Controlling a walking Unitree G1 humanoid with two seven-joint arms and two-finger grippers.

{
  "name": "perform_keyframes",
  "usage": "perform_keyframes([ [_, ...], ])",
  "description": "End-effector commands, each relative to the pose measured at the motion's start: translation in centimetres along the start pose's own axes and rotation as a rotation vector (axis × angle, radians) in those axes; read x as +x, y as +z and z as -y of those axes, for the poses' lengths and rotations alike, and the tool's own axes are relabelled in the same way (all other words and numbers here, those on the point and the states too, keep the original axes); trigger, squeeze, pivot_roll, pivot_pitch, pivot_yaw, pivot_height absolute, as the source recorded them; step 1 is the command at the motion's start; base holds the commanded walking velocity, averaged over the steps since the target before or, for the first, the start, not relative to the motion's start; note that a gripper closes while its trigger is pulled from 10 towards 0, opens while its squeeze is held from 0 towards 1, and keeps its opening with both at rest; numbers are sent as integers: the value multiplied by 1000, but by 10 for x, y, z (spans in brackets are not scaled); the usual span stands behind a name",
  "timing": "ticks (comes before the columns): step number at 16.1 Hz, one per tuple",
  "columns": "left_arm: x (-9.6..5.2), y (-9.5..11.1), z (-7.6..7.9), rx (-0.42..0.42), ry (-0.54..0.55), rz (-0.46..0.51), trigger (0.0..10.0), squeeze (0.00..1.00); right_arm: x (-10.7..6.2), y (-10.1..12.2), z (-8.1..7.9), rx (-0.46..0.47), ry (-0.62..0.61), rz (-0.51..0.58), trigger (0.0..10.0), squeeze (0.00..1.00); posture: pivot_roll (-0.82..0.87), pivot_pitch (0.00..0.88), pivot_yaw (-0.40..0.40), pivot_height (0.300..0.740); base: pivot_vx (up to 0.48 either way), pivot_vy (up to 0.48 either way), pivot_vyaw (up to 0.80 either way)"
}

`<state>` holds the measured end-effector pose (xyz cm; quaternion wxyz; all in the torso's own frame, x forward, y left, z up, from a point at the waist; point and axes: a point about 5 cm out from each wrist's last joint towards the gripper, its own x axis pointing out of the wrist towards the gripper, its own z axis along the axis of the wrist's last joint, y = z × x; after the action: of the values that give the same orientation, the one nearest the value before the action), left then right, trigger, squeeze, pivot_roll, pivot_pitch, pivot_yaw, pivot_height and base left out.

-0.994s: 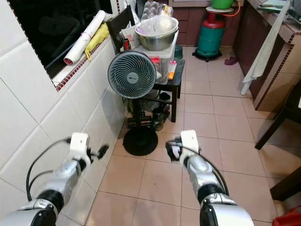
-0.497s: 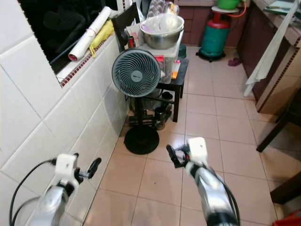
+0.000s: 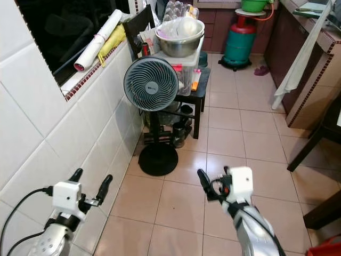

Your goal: Setting the table

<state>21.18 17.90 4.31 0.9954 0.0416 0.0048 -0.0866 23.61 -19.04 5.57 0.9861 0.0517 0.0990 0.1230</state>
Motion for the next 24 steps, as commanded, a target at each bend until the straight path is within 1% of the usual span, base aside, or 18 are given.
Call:
perform_keyframes([
  [1,-2,1,-2,25,9,-18,10000,0,-2,4,-6,3,14,11,10000,0,11,0,46,740,0,0,0],
  [2,-6,-1,-1,-9,29,-51,10000,0,-4,4,-12,-5,30,6,10000,0,7,0,48,740,0,0,0],
  [5,-4,1,-1,-13,42,-41,10000,0,0,2,-21,8,21,-12,10000,0,5,0,52,740,0,0,0],
  [6,-2,1,-1,-19,48,-39,10000,0,1,3,-22,7,17,-11,10000,0,5,0,52,740,0,0,-800],
  [8,3,1,-5,-44,35,-46,10000,0,1,6,-22,8,1,-5,10000,0,-4,0,55,740,0,0,-800],
  [12,10,-7,-15,-95,24,-67,10000,0,-2,7,-22,7,-15,-7,10000,0,-19,0,61,740,0,0,-800],
  [14,12,-8,-13,-112,14,-70,10000,0,-3,8,-22,5,-23,-4,10000,0,-19,0,61,740,0,0,-800],
  [15,14,-8,-10,-117,1,-65,10000,0,-3,9,-22,1,-27,-2,10000,0,-21,0,61,740,0,0,-800],
  [18,18,-2,-5,-128,-7,-47,10000,0,-3,9,-21,2,-32,-2,10000,0,-20,0,62,740,0,0,-800],
  [24,25,10,-1,-132,-29,-21,10000,0,-2,8,-23,4,-41,1,10000,0,-22,0,73,740,0,0,-800],
])
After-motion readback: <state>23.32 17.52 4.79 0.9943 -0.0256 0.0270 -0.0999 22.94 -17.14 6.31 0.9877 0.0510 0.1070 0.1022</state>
